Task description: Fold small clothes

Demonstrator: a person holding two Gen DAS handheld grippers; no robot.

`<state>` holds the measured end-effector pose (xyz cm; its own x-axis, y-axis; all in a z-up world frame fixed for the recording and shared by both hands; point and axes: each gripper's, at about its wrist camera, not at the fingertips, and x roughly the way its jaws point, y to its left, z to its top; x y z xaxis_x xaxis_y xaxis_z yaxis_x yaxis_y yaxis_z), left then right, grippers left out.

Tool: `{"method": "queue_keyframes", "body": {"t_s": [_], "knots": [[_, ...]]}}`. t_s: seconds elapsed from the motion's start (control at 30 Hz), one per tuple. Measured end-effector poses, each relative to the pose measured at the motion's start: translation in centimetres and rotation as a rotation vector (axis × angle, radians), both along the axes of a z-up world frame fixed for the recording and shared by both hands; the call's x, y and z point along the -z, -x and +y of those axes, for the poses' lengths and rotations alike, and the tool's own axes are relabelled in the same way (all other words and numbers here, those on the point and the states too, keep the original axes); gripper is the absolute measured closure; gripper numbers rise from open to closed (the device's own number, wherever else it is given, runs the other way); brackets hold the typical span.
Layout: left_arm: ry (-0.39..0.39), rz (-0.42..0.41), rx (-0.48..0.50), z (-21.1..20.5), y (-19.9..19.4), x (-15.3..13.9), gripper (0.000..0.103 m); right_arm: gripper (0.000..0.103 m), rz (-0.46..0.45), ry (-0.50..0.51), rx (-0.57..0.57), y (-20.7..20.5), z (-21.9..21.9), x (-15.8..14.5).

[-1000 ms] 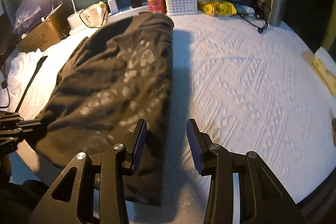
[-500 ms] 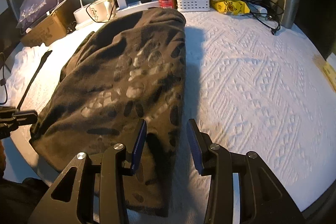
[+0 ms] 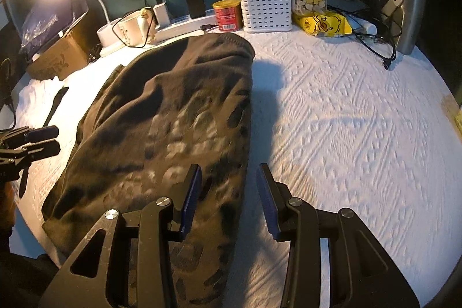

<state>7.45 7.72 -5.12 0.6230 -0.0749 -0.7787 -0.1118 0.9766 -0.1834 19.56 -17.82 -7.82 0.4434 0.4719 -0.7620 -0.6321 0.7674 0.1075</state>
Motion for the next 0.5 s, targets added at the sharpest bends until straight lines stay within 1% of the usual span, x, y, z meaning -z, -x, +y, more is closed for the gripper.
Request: {"method": "queue_keyframes", "body": {"t_s": [0.17, 0.5], "knots": [[-0.011, -0.018, 0.025, 0.4, -2.6, -0.2, 0.043, 0.061, 0.007, -0.002, 0.004, -1.4, 0.5, 0.0], [-0.019, -0.009, 0.059, 0.7, -7.5, 0.8, 0.043, 0.061, 0.011, -0.002, 0.004, -3.5, 1.2, 0.1]]}}
